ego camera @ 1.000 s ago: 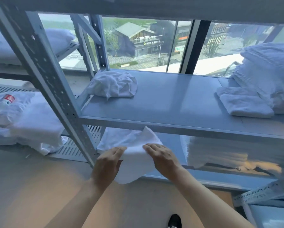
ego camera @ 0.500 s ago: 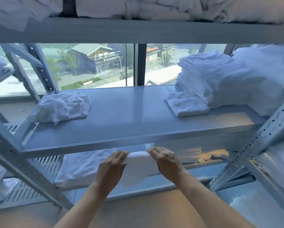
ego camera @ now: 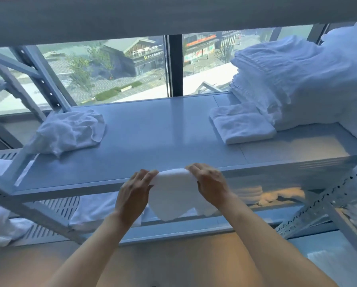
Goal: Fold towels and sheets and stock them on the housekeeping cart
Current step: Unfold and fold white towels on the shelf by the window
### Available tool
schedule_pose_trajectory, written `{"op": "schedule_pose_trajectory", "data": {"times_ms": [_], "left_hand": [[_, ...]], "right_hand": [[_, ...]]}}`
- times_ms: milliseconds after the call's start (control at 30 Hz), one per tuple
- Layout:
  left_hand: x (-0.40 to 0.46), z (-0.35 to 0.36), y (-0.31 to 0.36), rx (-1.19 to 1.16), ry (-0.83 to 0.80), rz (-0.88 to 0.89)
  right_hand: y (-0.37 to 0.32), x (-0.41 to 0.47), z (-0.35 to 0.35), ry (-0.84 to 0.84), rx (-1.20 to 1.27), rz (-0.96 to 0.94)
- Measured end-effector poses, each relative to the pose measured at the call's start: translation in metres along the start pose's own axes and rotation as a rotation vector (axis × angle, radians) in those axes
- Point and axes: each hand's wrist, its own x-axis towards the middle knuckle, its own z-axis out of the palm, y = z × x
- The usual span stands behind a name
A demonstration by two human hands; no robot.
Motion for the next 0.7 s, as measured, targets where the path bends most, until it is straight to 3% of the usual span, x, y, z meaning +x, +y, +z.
{"op": "schedule_pose_trajectory", "data": {"times_ms": [367,500,567,700], "left_hand": [[0.080,0.007,-0.101,-0.091,0.089,-0.119],[0.118,0.012,-0.129,-0.065,0.199,-0.216],[0.124,0.017,-0.147,-0.021,0.204,-0.279],[0.118,0.036,-0.169,-0.097,0.030,-0.080]], "right_hand": [[0.008,0.150,0.021,-0.057,-0.137,-0.050],[0.010,0.203,0.027,0.111,-0.168,0.093],[0.008,0.211,0.036,0.091,-0.168,0.133],[0.000,0.184,0.077,-0.084,-0.078,0.104]]}}
